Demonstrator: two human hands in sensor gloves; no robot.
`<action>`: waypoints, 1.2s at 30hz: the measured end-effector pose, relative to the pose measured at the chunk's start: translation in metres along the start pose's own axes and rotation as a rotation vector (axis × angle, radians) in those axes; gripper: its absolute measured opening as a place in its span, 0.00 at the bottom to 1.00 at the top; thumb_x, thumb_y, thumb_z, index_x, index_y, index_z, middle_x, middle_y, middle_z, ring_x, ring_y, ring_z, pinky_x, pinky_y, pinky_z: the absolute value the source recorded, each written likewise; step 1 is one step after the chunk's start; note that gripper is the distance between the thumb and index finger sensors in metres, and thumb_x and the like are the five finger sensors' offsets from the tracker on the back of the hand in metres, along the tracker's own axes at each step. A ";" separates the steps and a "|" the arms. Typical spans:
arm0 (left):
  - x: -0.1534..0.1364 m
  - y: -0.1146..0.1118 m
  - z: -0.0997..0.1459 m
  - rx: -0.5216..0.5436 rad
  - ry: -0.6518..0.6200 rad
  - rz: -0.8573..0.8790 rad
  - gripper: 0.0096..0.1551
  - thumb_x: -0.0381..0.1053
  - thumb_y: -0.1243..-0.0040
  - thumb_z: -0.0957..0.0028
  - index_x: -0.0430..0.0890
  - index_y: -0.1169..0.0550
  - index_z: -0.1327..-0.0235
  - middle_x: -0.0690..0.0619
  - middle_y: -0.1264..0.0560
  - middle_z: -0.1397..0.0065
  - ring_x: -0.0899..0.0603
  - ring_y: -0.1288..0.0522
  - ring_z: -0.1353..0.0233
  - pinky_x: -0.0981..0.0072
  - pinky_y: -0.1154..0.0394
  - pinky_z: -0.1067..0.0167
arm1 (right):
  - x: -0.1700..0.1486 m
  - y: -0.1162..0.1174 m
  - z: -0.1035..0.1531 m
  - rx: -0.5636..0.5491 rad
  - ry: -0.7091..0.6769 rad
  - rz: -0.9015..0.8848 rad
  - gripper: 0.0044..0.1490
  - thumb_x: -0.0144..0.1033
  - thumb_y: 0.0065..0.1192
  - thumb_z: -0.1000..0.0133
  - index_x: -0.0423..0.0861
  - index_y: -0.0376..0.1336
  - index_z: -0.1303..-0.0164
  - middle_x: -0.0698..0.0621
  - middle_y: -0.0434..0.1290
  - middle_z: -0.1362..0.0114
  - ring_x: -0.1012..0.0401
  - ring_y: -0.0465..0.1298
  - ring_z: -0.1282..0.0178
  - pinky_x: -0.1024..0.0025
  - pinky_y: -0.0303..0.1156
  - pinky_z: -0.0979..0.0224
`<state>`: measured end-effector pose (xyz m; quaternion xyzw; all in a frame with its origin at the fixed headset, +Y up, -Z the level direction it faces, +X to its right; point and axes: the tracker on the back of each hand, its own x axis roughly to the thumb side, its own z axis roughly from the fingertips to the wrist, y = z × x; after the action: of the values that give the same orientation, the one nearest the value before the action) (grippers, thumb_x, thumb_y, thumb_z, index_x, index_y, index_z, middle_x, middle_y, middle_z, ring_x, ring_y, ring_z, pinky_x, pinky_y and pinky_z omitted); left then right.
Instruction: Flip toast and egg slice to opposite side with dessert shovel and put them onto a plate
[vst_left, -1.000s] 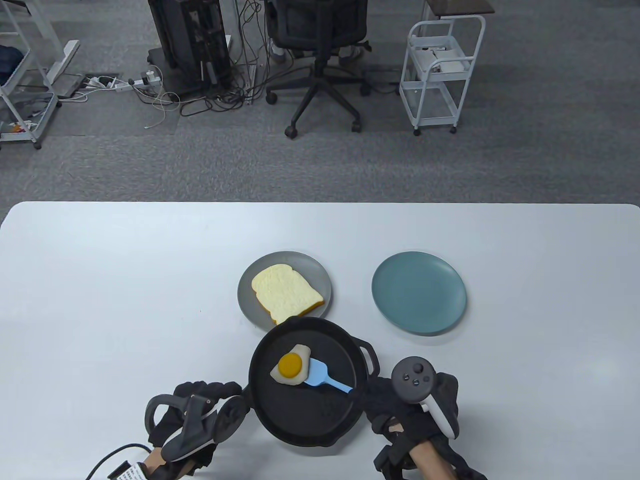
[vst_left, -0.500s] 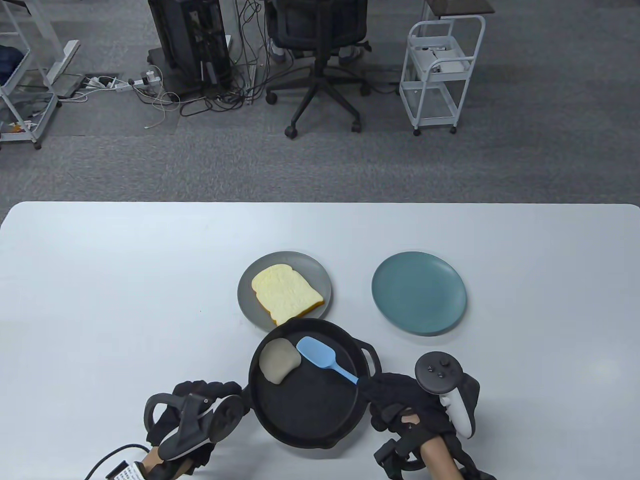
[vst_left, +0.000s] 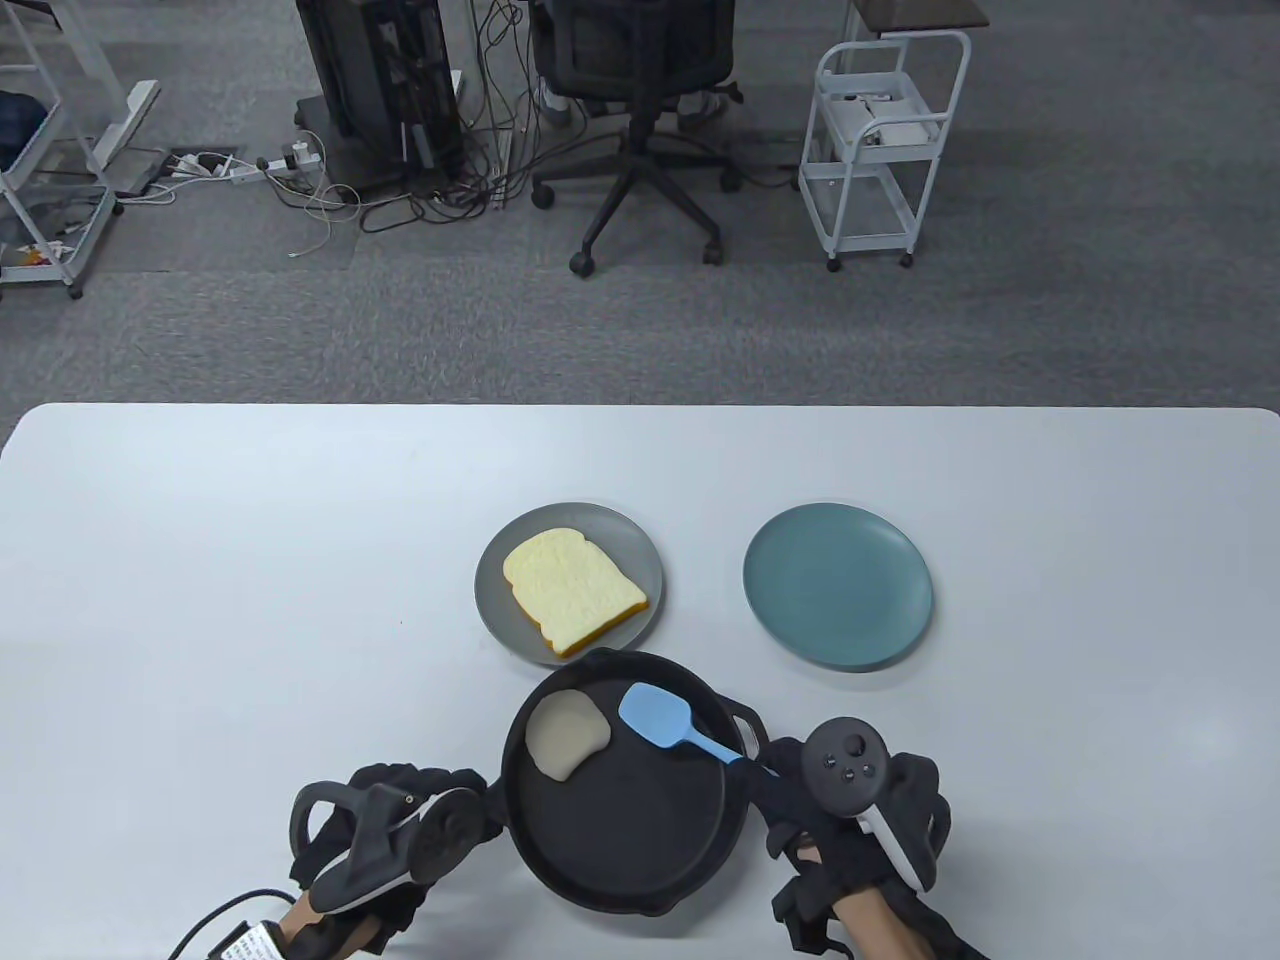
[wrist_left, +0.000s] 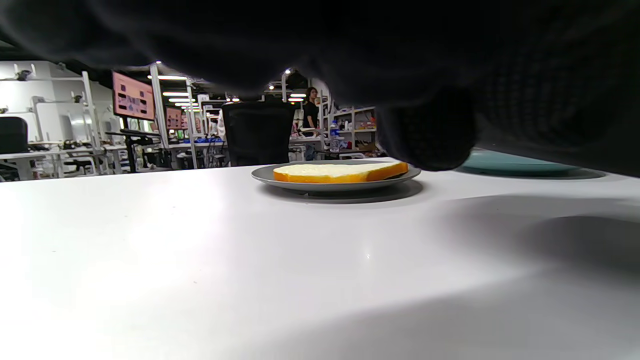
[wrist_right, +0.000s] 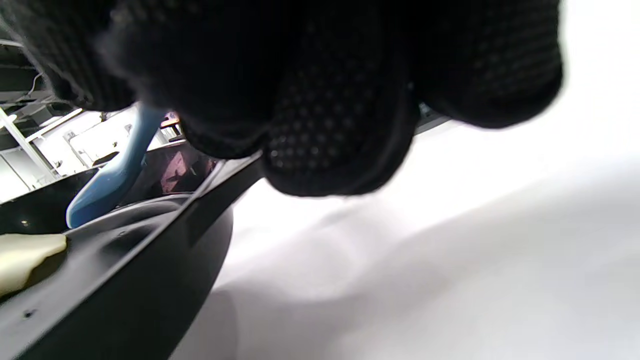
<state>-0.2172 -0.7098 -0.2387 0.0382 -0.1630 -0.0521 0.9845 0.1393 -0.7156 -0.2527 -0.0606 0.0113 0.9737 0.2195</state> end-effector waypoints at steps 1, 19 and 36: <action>0.000 0.000 0.000 0.000 -0.001 -0.001 0.24 0.72 0.33 0.69 0.59 0.10 0.69 0.62 0.16 0.84 0.49 0.19 0.82 0.56 0.18 0.67 | 0.000 0.000 0.000 0.000 -0.009 0.008 0.31 0.63 0.71 0.56 0.50 0.80 0.58 0.62 0.86 0.74 0.61 0.88 0.70 0.59 0.82 0.58; 0.002 -0.002 0.000 -0.006 -0.217 0.040 0.24 0.71 0.32 0.71 0.59 0.09 0.71 0.61 0.16 0.84 0.48 0.18 0.81 0.55 0.18 0.67 | -0.007 0.001 -0.007 0.151 -0.091 0.011 0.32 0.65 0.72 0.58 0.50 0.82 0.62 0.62 0.86 0.77 0.62 0.88 0.74 0.61 0.82 0.62; 0.003 -0.002 -0.001 -0.017 -0.224 0.018 0.23 0.71 0.32 0.72 0.60 0.10 0.71 0.62 0.16 0.84 0.48 0.18 0.81 0.55 0.18 0.66 | 0.003 0.016 -0.007 0.350 -0.128 -0.099 0.31 0.64 0.74 0.58 0.49 0.81 0.60 0.63 0.86 0.76 0.63 0.88 0.72 0.62 0.83 0.61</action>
<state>-0.2144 -0.7125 -0.2390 0.0222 -0.2719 -0.0485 0.9608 0.1307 -0.7288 -0.2600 0.0399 0.1635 0.9468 0.2745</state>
